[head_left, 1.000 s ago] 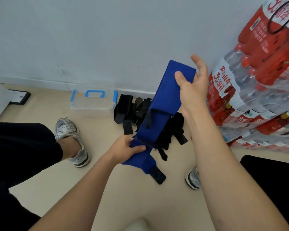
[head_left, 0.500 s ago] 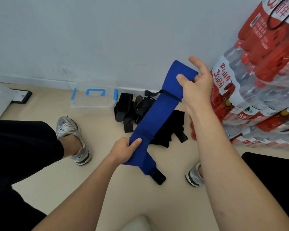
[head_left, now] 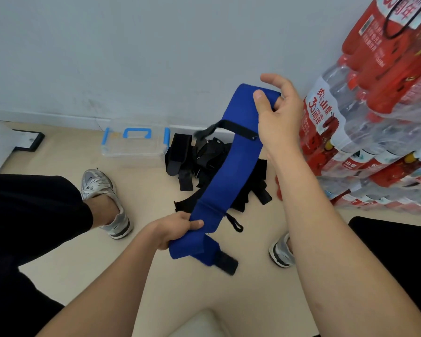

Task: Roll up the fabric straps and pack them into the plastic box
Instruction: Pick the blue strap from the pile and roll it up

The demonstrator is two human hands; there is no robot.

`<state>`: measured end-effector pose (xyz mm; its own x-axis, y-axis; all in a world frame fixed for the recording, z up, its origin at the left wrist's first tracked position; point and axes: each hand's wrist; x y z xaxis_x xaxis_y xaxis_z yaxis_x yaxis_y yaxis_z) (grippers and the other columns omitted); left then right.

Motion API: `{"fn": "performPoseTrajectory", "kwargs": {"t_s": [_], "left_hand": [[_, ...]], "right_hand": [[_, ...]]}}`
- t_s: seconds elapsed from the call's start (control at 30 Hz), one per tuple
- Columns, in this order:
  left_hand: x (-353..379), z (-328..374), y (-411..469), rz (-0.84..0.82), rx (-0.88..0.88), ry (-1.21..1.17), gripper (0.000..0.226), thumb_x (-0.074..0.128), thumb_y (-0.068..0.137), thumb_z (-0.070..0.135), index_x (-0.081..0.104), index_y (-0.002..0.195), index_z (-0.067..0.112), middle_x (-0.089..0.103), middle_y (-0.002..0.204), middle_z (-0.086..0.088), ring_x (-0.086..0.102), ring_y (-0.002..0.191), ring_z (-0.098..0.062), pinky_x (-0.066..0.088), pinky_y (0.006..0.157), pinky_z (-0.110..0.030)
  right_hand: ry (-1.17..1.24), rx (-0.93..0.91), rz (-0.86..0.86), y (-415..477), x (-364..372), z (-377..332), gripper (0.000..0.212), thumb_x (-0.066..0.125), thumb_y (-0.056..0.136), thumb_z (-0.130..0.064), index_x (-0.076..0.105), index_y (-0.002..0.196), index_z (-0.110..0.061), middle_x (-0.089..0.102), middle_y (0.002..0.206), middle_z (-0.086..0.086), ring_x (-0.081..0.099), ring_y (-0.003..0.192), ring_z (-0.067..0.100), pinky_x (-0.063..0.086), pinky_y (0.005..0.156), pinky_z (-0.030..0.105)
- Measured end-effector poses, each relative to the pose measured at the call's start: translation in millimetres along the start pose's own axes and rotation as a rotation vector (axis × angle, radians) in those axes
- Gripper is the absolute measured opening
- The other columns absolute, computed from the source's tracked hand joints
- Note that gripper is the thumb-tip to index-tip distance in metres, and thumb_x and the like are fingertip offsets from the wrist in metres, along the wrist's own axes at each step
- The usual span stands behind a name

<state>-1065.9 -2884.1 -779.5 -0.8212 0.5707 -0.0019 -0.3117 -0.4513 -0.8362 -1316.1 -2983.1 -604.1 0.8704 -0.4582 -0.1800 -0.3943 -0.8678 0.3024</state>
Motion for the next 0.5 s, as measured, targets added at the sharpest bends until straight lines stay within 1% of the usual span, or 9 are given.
{"fn": "performPoseTrajectory", "kwargs": {"t_s": [0.1, 0.17, 0.2, 0.23, 0.27, 0.3, 0.37, 0.43, 0.5], "left_hand": [[-5, -6, -5, -0.175, -0.14, -0.046, 0.036, 0.069, 0.105, 0.04, 0.065, 0.128, 0.012, 0.077, 0.11, -0.007, 0.072, 0.093, -0.021, 0.06, 0.081, -0.035], [-7, -10, -5, -0.241, -0.174, -0.055, 0.038, 0.07, 0.105, 0.039, 0.066, 0.131, 0.012, 0.078, 0.109, -0.005, 0.075, 0.092, -0.019, 0.062, 0.081, -0.034], [-8, -12, -2, -0.22, -0.166, -0.055, 0.037, 0.068, 0.106, 0.038, 0.067, 0.132, 0.013, 0.079, 0.112, -0.005, 0.076, 0.097, -0.02, 0.062, 0.086, -0.036], [-7, -13, 3, -0.164, -0.143, -0.053, 0.035, 0.066, 0.108, 0.037, 0.066, 0.133, 0.014, 0.079, 0.118, -0.006, 0.077, 0.104, -0.022, 0.063, 0.092, -0.04], [-6, -14, 8, -0.084, -0.113, -0.038, 0.032, 0.062, 0.11, 0.036, 0.066, 0.133, 0.014, 0.079, 0.122, -0.007, 0.077, 0.109, -0.025, 0.063, 0.096, -0.044], [-5, -15, 14, 0.01, -0.082, -0.003, 0.029, 0.057, 0.113, 0.034, 0.064, 0.132, 0.014, 0.078, 0.123, -0.008, 0.077, 0.111, -0.028, 0.064, 0.096, -0.047], [-3, -18, 24, 0.171, -0.041, 0.124, 0.023, 0.051, 0.114, 0.027, 0.061, 0.129, 0.012, 0.076, 0.119, -0.011, 0.077, 0.105, -0.03, 0.067, 0.087, -0.044], [-3, -21, 30, 0.258, -0.023, 0.307, 0.017, 0.052, 0.11, 0.014, 0.059, 0.124, 0.008, 0.072, 0.116, -0.012, 0.074, 0.099, -0.029, 0.063, 0.079, -0.036], [-7, -18, 32, 0.365, 0.017, 0.48, 0.013, 0.052, 0.104, 0.009, 0.058, 0.115, 0.005, 0.067, 0.11, -0.01, 0.064, 0.094, -0.025, 0.053, 0.075, -0.035]], "right_hand": [[-0.024, 0.002, 0.019, -1, 1, 2, 0.027, 0.064, 0.105, -0.013, 0.07, 0.13, -0.022, 0.042, 0.064, -0.014, 0.032, 0.049, 0.005, 0.033, 0.05, 0.014], [-0.038, 0.021, -0.003, -3, 3, 3, 0.033, 0.065, 0.103, -0.01, 0.068, 0.133, -0.022, 0.057, 0.08, -0.015, 0.046, 0.057, 0.002, 0.044, 0.058, 0.015], [-0.045, 0.044, -0.036, -4, 5, 5, 0.038, 0.068, 0.1, -0.009, 0.066, 0.135, -0.024, 0.065, 0.098, -0.015, 0.059, 0.073, 0.0, 0.054, 0.072, 0.019], [-0.056, 0.075, -0.076, -5, 6, 6, 0.045, 0.071, 0.096, -0.008, 0.064, 0.137, -0.028, 0.067, 0.118, -0.016, 0.067, 0.099, 0.003, 0.059, 0.091, 0.027], [-0.065, 0.115, -0.122, -6, 8, 8, 0.052, 0.075, 0.093, -0.007, 0.062, 0.137, -0.032, 0.064, 0.133, -0.015, 0.065, 0.122, 0.01, 0.057, 0.106, 0.036], [-0.059, 0.17, -0.172, -8, 10, 9, 0.059, 0.078, 0.09, -0.005, 0.06, 0.137, -0.036, 0.063, 0.14, -0.013, 0.061, 0.133, 0.017, 0.054, 0.111, 0.043], [0.01, 0.3, -0.267, -13, 13, 12, 0.062, 0.082, 0.088, -0.002, 0.062, 0.136, -0.035, 0.069, 0.135, -0.001, 0.067, 0.128, 0.027, 0.059, 0.106, 0.046], [0.117, 0.39, -0.342, -18, 16, 16, 0.053, 0.082, 0.09, -0.001, 0.068, 0.135, -0.025, 0.081, 0.11, 0.008, 0.078, 0.105, 0.026, 0.065, 0.091, 0.04], [0.202, 0.425, -0.383, -23, 18, 16, 0.039, 0.078, 0.096, -0.004, 0.07, 0.13, -0.022, 0.083, 0.096, 0.012, 0.082, 0.094, 0.025, 0.066, 0.078, 0.038]]}}
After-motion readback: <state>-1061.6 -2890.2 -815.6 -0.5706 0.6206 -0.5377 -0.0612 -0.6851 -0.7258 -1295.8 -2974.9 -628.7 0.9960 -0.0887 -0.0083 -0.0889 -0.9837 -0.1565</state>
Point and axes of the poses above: each hand's wrist, its own y-axis towards the middle knuckle, its own x-axis out of the palm, z = x × y
